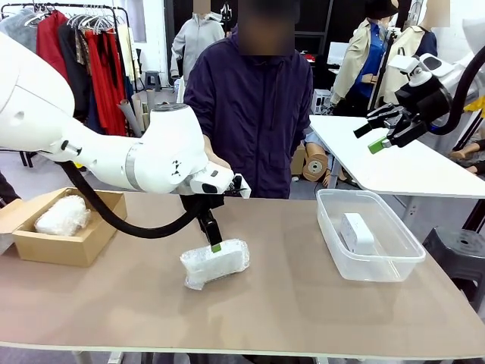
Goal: Separate and place wrapped and unwrapped clocks.
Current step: Pick up the Digital clock indicated by the person.
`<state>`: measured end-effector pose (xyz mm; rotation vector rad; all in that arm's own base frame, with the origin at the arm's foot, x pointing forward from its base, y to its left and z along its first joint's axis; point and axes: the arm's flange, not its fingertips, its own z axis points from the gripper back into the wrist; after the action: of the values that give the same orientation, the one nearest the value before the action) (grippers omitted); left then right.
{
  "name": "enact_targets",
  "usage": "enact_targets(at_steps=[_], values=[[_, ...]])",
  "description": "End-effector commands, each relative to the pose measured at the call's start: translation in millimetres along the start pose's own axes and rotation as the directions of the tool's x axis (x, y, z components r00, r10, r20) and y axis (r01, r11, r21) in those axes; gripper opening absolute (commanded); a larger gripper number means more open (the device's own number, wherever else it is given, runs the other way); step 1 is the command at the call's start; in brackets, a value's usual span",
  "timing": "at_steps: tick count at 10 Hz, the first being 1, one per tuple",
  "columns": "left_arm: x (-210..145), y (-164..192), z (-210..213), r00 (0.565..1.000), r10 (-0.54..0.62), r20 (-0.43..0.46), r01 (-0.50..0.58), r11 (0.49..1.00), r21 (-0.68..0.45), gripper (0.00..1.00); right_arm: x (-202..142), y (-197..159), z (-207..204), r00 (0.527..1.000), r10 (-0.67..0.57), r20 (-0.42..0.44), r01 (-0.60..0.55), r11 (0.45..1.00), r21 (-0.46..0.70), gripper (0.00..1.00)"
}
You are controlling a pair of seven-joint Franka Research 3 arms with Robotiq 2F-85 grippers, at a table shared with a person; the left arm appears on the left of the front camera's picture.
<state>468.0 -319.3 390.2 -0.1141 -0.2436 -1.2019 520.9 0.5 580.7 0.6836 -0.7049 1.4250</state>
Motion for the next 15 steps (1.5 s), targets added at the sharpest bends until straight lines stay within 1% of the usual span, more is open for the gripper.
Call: enact_targets(at_steps=[1, 3, 5, 10, 11, 12, 15], values=[[3, -4, -7, 1.0, 0.01, -0.026, -0.009, 1.0, 0.015, 1.0, -1, 5, -1, 1.0, 0.012, -0.005, -0.012, 1.0, 0.0, 1.0], [-2, -6, -20, 1.0, -0.006, -0.019, 0.006, 1.0, -0.03, 1.0, -1, 5, -1, 1.0, 0.012, -0.005, -0.012, 1.0, 0.0, 1.0], [-6, -8, -29, 1.0, 0.006, -0.011, -0.006, 0.998, -0.057, 1.0, -1, 5, -1, 1.0, 0.012, -0.005, -0.012, 1.0, 0.0, 1.0], [-13, -6, -50, 1.0, 0.003, -0.007, -0.003, 0.995, -0.103, 1.0, -1, 5, -1, 1.0, 0.012, -0.005, -0.012, 1.0, 0.0, 1.0], [-16, -5, -54, 1.0, -0.009, -0.008, 0.008, 0.994, -0.113, 1.0, -1, 5, -1, 1.0, 0.012, -0.005, -0.012, 1.0, 0.0, 1.0], [-18, -7, -56, 0.996, -0.089, -0.001, 0.089, 0.99, -0.109, 1.0, -1, 5, -1, 1.0, 0.012, -0.005, -0.012, 1.0, 0.0, 1.0], [-17, -10, -56, 0.996, -0.086, -0.006, 0.085, 0.991, -0.107, 0.42, -1, 5, -1, 1.0, 0.012, -0.005, -0.012, 1.0, 0.0, 1.0]])
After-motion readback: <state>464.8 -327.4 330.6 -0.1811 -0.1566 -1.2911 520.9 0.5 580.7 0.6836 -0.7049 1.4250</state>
